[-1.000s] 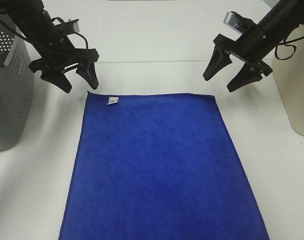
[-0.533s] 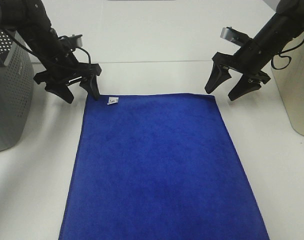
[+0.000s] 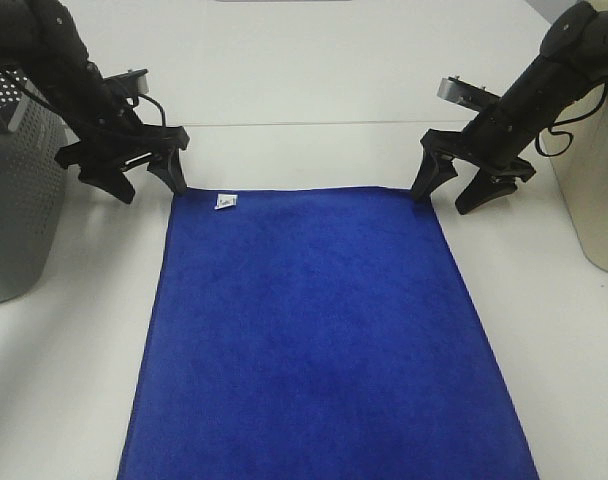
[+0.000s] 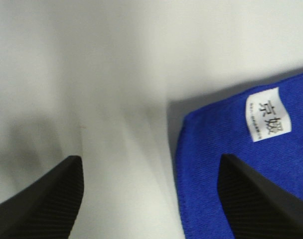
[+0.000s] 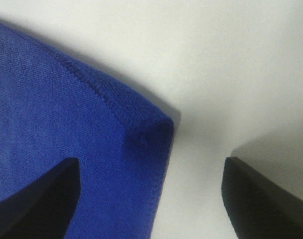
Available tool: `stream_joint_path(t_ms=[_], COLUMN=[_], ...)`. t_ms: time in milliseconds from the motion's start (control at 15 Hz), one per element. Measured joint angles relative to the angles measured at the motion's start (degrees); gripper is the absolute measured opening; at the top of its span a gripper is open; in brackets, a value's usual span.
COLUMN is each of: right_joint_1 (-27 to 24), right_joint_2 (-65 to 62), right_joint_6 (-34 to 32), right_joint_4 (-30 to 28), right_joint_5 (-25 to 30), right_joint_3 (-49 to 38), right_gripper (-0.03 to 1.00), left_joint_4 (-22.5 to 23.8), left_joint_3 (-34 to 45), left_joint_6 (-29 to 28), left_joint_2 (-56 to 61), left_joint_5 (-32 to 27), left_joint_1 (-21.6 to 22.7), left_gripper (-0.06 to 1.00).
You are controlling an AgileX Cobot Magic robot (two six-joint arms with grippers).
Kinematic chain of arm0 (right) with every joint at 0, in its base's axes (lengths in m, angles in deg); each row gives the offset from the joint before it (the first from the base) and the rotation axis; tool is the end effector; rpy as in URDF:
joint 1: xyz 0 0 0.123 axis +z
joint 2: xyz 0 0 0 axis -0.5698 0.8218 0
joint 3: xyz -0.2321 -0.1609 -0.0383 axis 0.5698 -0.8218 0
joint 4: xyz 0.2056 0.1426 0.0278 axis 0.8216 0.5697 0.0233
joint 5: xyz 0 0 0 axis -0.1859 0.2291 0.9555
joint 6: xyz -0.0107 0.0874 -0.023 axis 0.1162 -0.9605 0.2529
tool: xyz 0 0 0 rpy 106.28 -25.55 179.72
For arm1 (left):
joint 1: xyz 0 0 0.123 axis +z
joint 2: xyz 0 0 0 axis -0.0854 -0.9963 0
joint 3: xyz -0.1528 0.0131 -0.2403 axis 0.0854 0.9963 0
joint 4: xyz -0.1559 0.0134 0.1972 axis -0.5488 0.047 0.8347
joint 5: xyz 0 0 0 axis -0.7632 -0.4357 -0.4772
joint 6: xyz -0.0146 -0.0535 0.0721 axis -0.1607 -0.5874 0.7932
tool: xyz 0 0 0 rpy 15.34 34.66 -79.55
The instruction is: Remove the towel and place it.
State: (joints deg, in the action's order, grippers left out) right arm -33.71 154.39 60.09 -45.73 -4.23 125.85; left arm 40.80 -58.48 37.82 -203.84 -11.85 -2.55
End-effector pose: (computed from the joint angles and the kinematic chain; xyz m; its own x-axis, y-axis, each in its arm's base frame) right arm 0.4799 0.0444 0.1013 -0.9681 -0.1755 -0.1788 -0.2309 0.9021 0.3646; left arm 0.4920 -0.0893 0.1226 -0.9729 0.0594 -0.2235 0.1225 0.9521 -0.2801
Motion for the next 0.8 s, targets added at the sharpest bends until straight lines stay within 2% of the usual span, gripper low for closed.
stream_joint_path(t_ms=[133, 400, 800], right_joint_1=[0.0, 0.0, -0.06], right_joint_2=[0.06, 0.06, 0.06], right_joint_6=[-0.06, -1.09, -1.38], right_joint_4=[-0.29, -2.01, -1.66], right_joint_5=[-0.4, -0.69, -0.8], right_joint_3=[0.0, 0.34, 0.4], right_gripper=[0.77, 0.77, 0.77], left_joint_4=[-0.23, -1.95, -7.33], left_joint_3=[-0.11, -0.69, -0.69], left_joint_6=[0.17, 0.74, 3.21], left_joint_2=[-1.43, -2.52, -2.81], left_joint_5=[-1.38, -1.95, -1.6], left_joint_1=[1.38, 1.38, 1.38], left_gripper=[0.69, 0.69, 0.69])
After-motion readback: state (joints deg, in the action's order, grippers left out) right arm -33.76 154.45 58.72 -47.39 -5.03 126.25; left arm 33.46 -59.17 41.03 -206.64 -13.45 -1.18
